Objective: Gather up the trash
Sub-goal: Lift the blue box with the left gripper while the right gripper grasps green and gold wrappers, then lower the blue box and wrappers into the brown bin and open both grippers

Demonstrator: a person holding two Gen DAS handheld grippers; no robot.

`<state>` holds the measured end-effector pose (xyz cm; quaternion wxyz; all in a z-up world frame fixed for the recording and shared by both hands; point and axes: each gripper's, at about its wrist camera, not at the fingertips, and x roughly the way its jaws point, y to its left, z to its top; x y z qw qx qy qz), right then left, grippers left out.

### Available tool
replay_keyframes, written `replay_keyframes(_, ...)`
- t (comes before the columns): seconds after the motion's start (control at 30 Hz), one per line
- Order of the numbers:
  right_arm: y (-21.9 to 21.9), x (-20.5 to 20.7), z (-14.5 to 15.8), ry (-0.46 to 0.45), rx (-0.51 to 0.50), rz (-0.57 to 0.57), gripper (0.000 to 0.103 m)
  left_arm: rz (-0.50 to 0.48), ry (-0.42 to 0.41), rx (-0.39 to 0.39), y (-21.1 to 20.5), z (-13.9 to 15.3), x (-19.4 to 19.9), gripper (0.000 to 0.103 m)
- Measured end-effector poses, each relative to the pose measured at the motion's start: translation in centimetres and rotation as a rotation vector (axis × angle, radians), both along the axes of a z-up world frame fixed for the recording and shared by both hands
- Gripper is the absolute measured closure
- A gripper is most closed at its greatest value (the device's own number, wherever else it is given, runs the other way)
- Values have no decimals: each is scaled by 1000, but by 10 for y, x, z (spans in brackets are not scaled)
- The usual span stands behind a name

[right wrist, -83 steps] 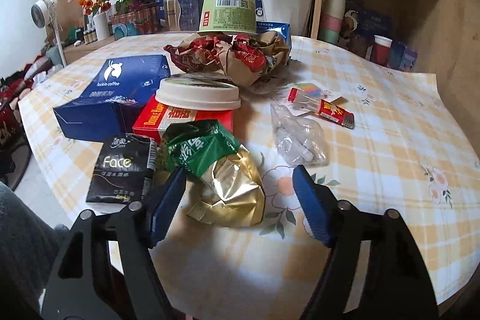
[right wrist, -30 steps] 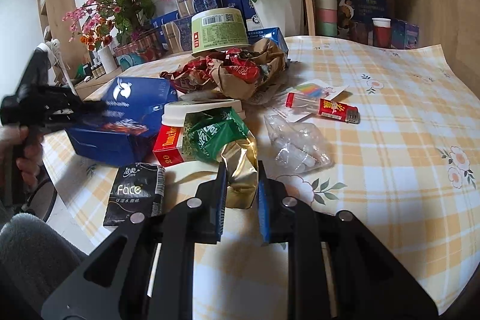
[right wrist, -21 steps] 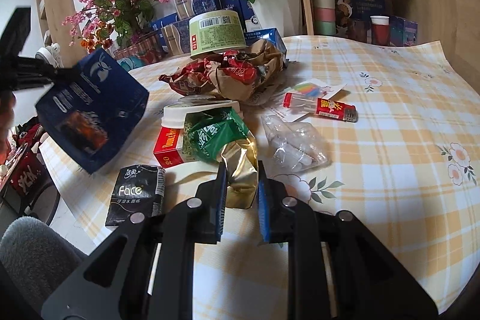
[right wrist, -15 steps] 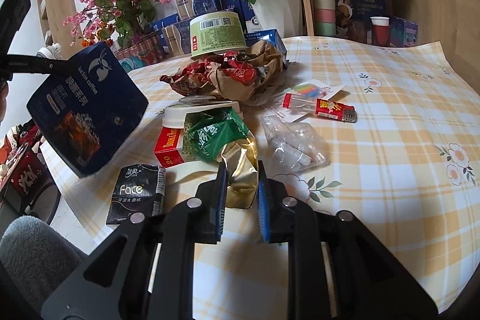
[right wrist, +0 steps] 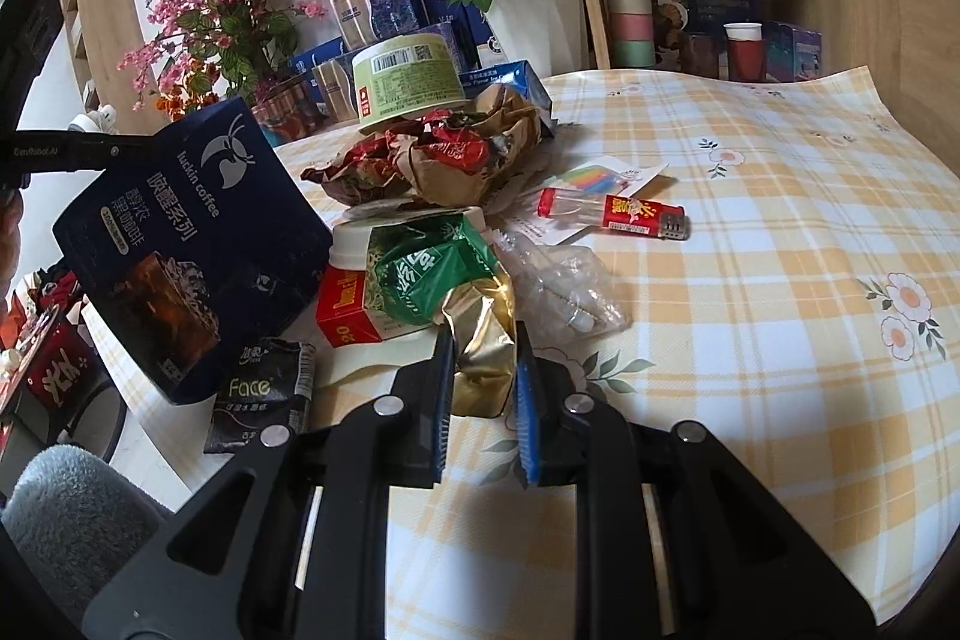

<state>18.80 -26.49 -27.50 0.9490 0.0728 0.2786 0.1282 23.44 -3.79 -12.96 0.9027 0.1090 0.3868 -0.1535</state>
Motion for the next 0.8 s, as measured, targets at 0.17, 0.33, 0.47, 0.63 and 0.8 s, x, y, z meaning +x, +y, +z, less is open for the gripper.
replay_keyframes(0.17,-1,-2,2,-12,5,-4,82,14,-17,15,12,14,-12,92)
replay_keyframes(0.33,-2,-9,7,-33,5,-6,82,37,-27,-3,33,32,-34,92)
replay_keyframes(0.47,1,-22,12,-51,-13,-6,82,27,-33,-30,42,44,-65,92)
replay_keyframes(0.63,8,-54,28,-74,-31,0,82,-15,-37,-51,42,46,-106,92)
replay_keyframes(0.8,19,-92,43,-98,-40,7,82,-84,-25,-59,34,36,-143,92)
